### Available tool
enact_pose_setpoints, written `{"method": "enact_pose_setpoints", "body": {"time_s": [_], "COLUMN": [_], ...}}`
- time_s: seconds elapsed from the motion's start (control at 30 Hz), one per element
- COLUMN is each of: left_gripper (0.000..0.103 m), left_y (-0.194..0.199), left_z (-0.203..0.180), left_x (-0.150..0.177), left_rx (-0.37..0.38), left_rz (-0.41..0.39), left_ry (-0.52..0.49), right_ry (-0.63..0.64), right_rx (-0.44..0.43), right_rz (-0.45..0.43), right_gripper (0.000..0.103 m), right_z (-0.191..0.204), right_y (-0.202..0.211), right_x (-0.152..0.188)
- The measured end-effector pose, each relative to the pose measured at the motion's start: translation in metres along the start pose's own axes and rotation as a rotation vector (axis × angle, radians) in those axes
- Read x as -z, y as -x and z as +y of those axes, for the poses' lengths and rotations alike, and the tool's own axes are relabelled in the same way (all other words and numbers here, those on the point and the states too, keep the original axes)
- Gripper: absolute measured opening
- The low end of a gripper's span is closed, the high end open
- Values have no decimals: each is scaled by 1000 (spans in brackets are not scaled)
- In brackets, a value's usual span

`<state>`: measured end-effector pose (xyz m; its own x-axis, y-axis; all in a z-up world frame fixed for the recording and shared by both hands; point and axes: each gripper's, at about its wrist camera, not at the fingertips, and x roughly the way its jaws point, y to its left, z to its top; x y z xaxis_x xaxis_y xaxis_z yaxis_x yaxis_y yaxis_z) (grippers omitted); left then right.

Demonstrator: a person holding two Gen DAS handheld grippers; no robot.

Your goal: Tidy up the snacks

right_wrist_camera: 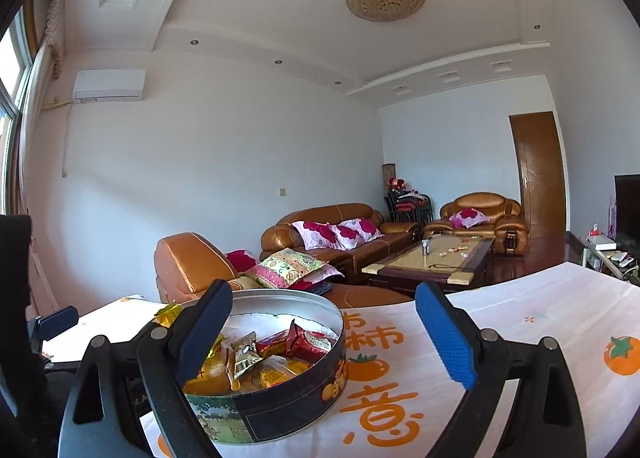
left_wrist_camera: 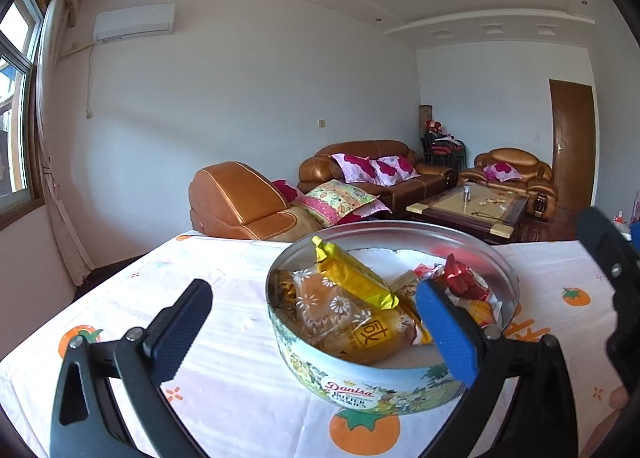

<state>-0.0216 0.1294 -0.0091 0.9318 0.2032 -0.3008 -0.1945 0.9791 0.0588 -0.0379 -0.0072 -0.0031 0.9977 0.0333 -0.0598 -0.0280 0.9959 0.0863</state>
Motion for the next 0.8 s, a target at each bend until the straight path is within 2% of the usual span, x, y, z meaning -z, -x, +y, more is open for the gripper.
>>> {"method": "enact_pose_setpoints", "body": {"time_s": [0.3,0.53,0.8], "left_gripper": [103,103,103], "left_y": [5,1,0], "left_z": [-8,-10,-3], "left_x": [4,6,6], "left_rx": [-37,-19,-31], "left_rz": [-2,81,85], "left_ry": [-45,-47,-14], "right_ry": [15,6,3], "right_rx": [32,51,53], "right_rz": [-29,-11,-5], "right_gripper": [94,94,94], "right_z": [-1,-3,-4], "right_y": [12,12,13], "right_x": [-1,-1,-1]}}
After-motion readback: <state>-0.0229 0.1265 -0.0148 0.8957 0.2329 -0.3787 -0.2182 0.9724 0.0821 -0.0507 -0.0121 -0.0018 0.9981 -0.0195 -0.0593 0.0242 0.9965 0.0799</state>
